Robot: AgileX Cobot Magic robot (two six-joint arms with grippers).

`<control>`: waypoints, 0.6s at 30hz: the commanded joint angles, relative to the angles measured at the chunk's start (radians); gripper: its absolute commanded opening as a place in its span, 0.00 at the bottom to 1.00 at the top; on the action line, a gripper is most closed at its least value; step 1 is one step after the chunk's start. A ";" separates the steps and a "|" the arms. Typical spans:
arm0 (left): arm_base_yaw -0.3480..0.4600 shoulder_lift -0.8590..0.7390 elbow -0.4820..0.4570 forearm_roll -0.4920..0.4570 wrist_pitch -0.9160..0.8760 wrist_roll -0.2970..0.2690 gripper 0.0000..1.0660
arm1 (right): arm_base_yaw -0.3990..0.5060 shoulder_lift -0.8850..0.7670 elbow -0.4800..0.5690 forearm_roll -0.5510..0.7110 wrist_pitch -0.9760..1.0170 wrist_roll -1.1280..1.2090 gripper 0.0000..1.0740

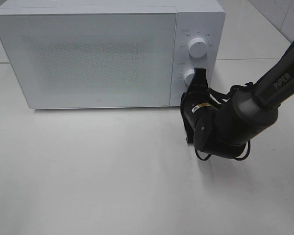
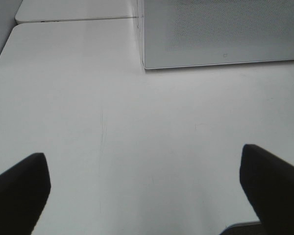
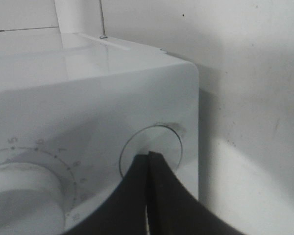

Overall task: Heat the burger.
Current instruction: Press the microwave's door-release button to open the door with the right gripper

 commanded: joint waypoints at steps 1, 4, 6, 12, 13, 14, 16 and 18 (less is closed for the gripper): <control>-0.001 -0.019 0.002 0.001 -0.012 -0.005 0.92 | -0.017 -0.001 -0.014 0.008 -0.009 -0.024 0.00; -0.001 -0.019 0.002 0.001 -0.012 -0.005 0.92 | -0.017 -0.001 -0.019 0.014 -0.014 -0.027 0.00; -0.001 -0.019 0.002 0.001 -0.012 -0.005 0.92 | -0.023 -0.001 -0.030 0.011 -0.014 -0.036 0.00; -0.001 -0.019 0.002 0.001 -0.012 -0.005 0.92 | -0.040 0.013 -0.072 0.009 -0.036 -0.058 0.00; -0.001 -0.019 0.002 0.001 -0.012 -0.005 0.92 | -0.040 0.013 -0.072 0.009 -0.036 -0.058 0.00; -0.001 -0.019 0.002 0.001 -0.012 -0.005 0.92 | -0.040 0.025 -0.086 0.008 -0.042 -0.057 0.00; -0.001 -0.019 0.002 0.001 -0.012 -0.005 0.92 | -0.040 0.037 -0.100 0.009 -0.075 -0.057 0.00; -0.001 -0.019 0.002 0.001 -0.012 -0.005 0.92 | -0.040 0.047 -0.116 0.001 -0.148 -0.043 0.00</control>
